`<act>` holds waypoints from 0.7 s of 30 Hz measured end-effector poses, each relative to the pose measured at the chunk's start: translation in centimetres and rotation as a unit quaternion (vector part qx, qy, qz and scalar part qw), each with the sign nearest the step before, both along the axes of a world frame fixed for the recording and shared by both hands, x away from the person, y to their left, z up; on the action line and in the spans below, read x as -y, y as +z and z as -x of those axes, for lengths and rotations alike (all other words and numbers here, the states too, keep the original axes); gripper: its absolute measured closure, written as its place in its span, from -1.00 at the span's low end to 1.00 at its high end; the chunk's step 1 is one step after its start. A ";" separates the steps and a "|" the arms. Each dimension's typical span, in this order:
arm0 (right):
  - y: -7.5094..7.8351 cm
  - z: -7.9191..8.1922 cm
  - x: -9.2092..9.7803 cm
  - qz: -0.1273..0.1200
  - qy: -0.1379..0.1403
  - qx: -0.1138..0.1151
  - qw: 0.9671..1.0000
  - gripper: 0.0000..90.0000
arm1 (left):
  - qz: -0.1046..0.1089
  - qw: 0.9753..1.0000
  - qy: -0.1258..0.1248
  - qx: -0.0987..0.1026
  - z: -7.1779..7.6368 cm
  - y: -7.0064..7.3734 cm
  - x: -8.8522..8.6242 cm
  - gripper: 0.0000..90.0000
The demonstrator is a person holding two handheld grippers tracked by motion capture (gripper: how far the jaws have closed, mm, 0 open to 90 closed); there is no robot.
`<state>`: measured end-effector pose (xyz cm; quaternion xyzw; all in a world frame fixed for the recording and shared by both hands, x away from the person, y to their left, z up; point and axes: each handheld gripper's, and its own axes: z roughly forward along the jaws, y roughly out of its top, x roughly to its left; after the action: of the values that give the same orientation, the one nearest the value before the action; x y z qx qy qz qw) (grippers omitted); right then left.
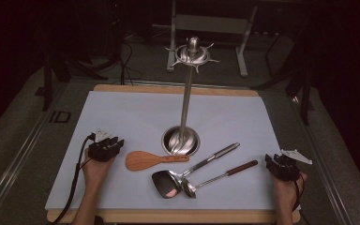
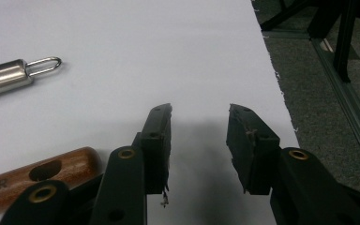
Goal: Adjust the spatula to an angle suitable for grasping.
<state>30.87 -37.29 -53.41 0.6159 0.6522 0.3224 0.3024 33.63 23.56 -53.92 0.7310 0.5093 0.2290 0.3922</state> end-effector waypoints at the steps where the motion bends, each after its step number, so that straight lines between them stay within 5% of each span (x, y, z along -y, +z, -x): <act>1: 0.0 0.0 0.0 0.001 0.001 -0.001 1.000 0.34 | 0.000 1.000 0.000 0.003 0.1 0.0 -0.1 0.49; 7: 0.1 0.1 0.0 -0.008 0.006 0.001 1.000 0.34 | 0.009 1.000 0.000 0.027 0.3 0.3 -0.6 0.46; 16: 0.6 0.2 -0.8 -0.002 0.028 -0.003 1.000 0.43 | 0.011 1.000 -0.008 0.019 0.1 -0.1 -0.5 0.43; 21: 1.1 0.1 -1.7 -0.004 0.053 -0.017 0.998 0.90 | 0.016 1.000 -0.008 0.017 0.0 -0.1 -0.6 0.39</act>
<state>30.75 -35.60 -52.35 0.5865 0.6879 0.3302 0.2716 33.59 24.17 -54.03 0.7245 0.5003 0.2304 0.4144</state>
